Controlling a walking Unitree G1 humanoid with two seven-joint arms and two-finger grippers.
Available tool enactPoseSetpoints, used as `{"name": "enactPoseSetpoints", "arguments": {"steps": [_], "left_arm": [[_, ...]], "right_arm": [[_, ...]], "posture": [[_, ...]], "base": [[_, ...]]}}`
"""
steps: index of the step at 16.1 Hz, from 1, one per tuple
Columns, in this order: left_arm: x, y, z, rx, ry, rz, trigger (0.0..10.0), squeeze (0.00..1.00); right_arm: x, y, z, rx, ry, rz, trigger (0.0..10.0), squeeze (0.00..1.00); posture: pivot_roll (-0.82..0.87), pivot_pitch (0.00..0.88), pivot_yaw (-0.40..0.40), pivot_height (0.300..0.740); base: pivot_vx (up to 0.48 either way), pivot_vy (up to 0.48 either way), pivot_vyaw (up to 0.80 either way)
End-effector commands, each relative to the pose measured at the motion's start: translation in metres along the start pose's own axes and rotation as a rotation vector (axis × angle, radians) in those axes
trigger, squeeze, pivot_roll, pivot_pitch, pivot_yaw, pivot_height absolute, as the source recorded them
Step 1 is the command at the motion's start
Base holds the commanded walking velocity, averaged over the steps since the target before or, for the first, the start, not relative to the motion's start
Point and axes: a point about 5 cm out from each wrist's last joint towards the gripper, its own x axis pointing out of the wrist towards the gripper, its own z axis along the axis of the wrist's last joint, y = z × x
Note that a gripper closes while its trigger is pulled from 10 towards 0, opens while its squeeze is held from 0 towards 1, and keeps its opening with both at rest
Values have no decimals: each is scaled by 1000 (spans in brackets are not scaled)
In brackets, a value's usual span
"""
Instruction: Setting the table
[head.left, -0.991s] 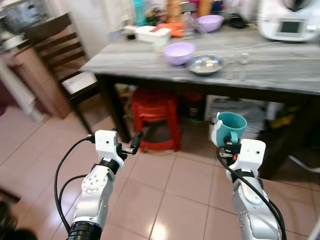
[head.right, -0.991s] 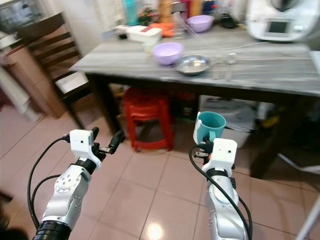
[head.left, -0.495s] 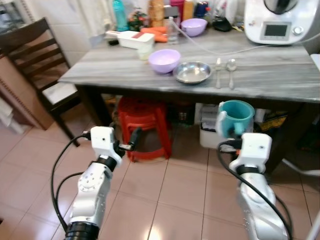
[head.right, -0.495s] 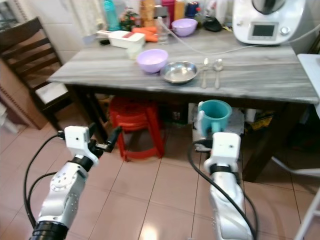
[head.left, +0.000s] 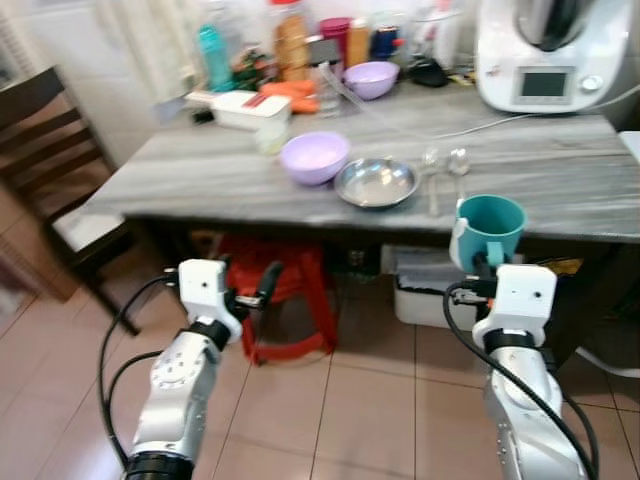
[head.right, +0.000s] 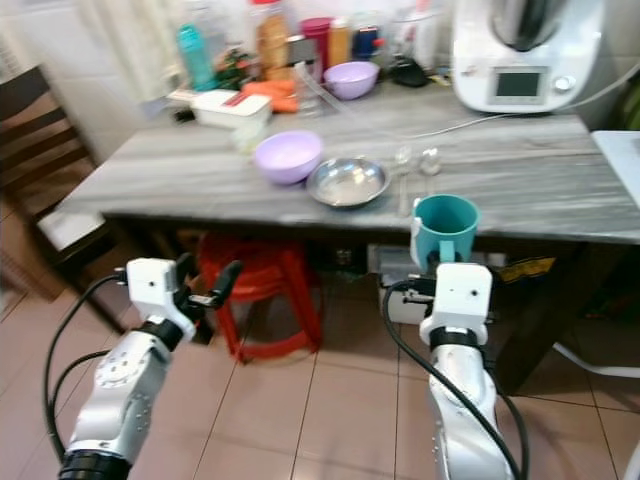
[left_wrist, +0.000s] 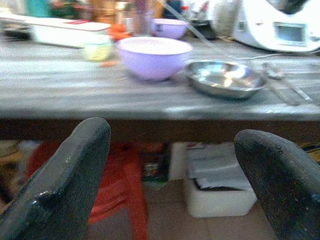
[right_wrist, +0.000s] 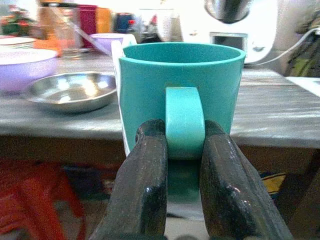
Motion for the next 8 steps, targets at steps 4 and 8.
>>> {"name": "enactPoseSetpoints", "arguments": {"steps": [4,8], "left_arm": [[2,-8,7,-1,-11,-56,10000,0],[-4,-14,6,0,5,-121,10000,0]], "right_arm": [[3,-4,14,-21,-48,-23,10000,0],[4,-3,18,-16,-55,-23,10000,0]], "posture": [[-162,0,120,740],[-162,0,117,740]], "base": [[480,0,0],[452,0,0]]}}
